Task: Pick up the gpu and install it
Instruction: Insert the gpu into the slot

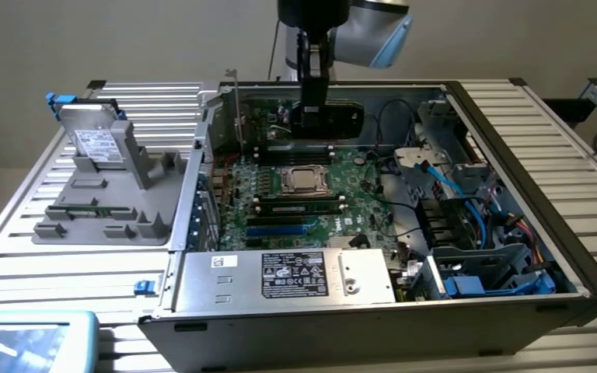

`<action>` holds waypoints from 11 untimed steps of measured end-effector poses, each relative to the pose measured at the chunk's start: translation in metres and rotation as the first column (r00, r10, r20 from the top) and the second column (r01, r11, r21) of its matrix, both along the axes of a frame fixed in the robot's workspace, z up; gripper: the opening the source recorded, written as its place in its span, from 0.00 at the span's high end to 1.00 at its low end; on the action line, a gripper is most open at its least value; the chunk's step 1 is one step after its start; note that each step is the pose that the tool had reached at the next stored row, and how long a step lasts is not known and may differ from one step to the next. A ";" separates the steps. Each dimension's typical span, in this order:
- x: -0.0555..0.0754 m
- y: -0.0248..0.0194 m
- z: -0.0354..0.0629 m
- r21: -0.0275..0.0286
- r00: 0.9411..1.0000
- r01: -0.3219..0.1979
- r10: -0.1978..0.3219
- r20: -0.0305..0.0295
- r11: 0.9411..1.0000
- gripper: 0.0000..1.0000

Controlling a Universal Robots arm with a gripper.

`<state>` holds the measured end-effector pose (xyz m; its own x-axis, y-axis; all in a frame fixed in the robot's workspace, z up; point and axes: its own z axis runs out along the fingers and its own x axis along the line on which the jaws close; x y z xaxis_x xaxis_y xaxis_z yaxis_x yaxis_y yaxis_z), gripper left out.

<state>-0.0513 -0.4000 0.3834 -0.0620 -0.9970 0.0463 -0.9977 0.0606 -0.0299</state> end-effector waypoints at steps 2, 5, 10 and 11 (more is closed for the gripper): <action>-0.001 -0.0017 -0.0014 0.000 1.000 0.000 0.000 0.001 1.000 0.72; -0.002 -0.0027 -0.0042 0.000 1.000 -0.001 0.001 0.001 1.000 0.72; -0.009 -0.0032 -0.0099 0.000 1.000 -0.002 0.002 0.001 1.000 0.72; -0.010 -0.0034 -0.0108 -0.001 1.000 -0.003 0.003 0.001 1.000 0.72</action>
